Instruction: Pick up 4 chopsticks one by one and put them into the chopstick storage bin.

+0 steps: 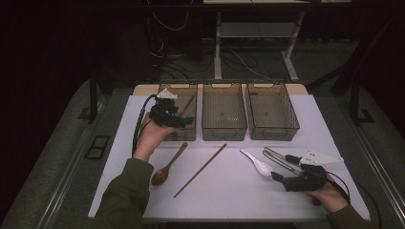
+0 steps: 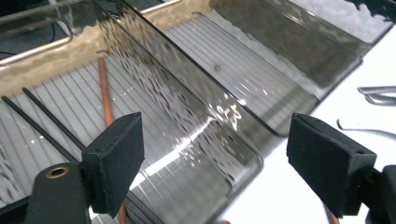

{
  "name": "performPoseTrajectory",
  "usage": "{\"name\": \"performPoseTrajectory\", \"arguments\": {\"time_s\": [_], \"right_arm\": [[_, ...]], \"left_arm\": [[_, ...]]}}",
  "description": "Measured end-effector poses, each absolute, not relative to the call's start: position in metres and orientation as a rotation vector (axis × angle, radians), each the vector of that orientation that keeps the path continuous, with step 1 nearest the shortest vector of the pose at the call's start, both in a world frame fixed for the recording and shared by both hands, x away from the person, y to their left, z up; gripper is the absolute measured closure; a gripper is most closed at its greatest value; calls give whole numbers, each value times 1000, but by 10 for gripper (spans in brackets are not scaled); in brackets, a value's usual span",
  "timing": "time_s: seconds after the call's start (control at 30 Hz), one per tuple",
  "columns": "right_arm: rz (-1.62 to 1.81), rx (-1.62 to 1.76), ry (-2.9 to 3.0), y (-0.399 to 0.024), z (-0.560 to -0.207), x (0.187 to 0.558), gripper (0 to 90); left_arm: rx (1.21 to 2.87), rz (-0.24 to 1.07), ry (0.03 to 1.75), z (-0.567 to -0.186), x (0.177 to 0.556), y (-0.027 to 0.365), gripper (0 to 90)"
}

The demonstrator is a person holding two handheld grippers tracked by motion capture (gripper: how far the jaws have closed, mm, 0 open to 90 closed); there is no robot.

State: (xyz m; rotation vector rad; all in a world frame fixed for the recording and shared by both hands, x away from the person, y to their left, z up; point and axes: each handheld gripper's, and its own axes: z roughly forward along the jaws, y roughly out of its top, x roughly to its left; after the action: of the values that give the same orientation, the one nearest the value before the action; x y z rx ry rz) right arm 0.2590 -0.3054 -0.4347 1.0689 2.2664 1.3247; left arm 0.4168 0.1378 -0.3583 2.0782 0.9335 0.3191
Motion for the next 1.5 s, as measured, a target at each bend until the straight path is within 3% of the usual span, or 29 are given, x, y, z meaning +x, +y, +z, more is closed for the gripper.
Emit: {"name": "performPoseTrajectory", "arguments": {"time_s": [0.3,0.9,1.07,1.37,1.5], "right_arm": [[1323,1069,2265,-306,-435,259,123],[1321,1073,2263,-306,-435,259,123],[1318,1076,2262,-306,-435,259,123],[1312,1067,2261,-306,-436,259,122],[1316,1074,2261,-305,-435,258,123]], "left_arm": [[2086,303,869,-368,389,131,133],[2112,248,780,-392,325,106,158],[2122,228,784,-407,313,101,230],[2137,235,802,-425,302,98,500],[2145,211,826,-430,304,96,572]]}}
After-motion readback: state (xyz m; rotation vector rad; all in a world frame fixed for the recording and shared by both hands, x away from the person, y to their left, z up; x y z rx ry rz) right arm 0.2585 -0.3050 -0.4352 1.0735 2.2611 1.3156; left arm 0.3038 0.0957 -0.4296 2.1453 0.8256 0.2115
